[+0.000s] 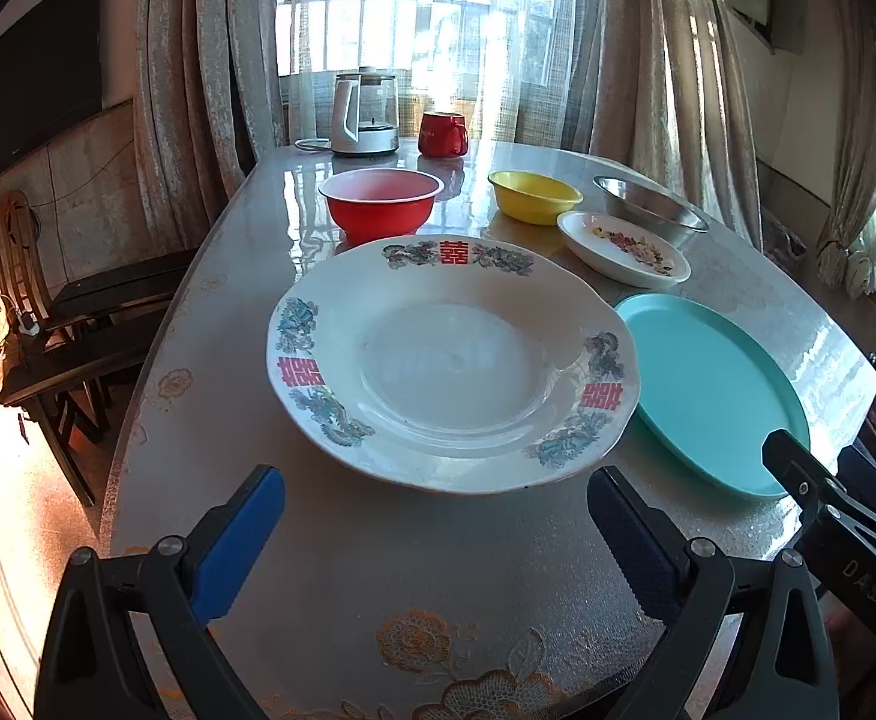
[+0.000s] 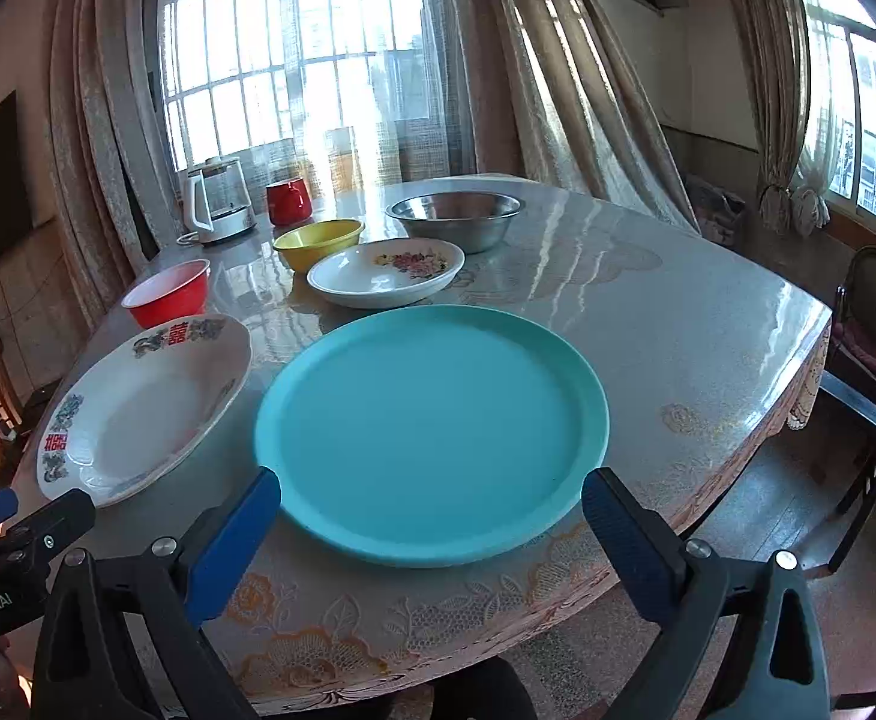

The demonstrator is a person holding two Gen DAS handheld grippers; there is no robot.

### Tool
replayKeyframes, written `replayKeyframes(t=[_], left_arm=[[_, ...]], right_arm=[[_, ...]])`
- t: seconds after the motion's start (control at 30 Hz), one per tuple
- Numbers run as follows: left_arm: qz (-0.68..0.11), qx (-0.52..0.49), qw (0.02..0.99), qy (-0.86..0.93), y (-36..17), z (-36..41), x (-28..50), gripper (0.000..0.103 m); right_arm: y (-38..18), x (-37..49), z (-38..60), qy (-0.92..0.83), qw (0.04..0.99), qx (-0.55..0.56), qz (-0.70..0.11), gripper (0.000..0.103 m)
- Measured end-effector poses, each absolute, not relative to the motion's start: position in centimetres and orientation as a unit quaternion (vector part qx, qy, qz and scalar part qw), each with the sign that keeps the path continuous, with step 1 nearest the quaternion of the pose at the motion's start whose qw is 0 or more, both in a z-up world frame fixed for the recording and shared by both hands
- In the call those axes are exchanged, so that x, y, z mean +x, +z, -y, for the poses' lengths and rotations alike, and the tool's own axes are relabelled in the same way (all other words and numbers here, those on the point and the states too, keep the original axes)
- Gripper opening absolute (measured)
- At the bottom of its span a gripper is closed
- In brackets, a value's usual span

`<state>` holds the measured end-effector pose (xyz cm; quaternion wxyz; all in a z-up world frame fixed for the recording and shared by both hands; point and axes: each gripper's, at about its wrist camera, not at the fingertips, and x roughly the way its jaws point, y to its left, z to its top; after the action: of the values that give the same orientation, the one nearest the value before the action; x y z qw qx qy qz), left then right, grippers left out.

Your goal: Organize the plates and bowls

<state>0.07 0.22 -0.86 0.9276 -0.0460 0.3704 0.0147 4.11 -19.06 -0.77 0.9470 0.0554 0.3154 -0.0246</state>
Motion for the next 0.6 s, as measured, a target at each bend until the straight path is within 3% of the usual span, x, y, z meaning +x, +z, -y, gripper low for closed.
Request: replayKeyframes(t=[0.47,0.6], left_arm=[[-0.371,-0.044,0.928,0.017,-0.77,-0.1,0.04,0.102],[-0.372,-0.043,0.927,0.017,-0.76,-0.18,0.15,0.102]], right_arm=[[-1.07,4.31,18.76,-0.024,0.946,0.051,-0.319,0.102],[-0.95,4.34,18.79,-0.019,0.947,0.051,-0.316,0.096]])
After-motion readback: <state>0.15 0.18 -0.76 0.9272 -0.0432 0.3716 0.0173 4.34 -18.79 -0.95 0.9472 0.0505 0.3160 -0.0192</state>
